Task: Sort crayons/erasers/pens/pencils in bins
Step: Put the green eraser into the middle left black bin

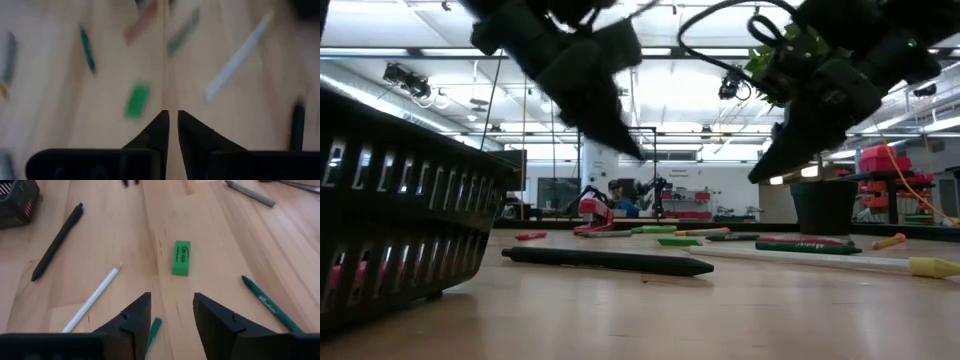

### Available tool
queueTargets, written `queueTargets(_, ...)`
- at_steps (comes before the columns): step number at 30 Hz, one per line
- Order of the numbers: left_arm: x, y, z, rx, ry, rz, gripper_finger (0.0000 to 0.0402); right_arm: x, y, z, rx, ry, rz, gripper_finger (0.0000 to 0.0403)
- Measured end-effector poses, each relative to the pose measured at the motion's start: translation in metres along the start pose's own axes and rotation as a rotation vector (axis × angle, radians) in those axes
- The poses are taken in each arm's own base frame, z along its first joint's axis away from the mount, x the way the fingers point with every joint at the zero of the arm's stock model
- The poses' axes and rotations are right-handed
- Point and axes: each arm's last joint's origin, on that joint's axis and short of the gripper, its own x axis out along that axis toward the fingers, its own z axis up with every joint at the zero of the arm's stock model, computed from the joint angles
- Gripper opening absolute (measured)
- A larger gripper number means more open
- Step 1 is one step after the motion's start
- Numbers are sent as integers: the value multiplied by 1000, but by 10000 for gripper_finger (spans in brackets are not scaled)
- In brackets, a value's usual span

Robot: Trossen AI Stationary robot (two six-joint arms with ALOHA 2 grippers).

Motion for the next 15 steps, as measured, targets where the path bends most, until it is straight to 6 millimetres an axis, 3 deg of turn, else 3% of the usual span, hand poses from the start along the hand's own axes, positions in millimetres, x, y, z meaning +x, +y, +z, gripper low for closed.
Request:
queueTargets(6, -9, 9, -20, -44, -349, 16, 37, 21, 6, 9, -6, 41, -22, 154)
queueTargets(10, -15, 18, -29, -124, -485, 39, 31, 28, 7, 9, -11, 65, -46, 154)
queueTargets(15, -18, 22, -26, -242, -615, 42, 27, 33, 1, 14, 13, 20, -78, 154)
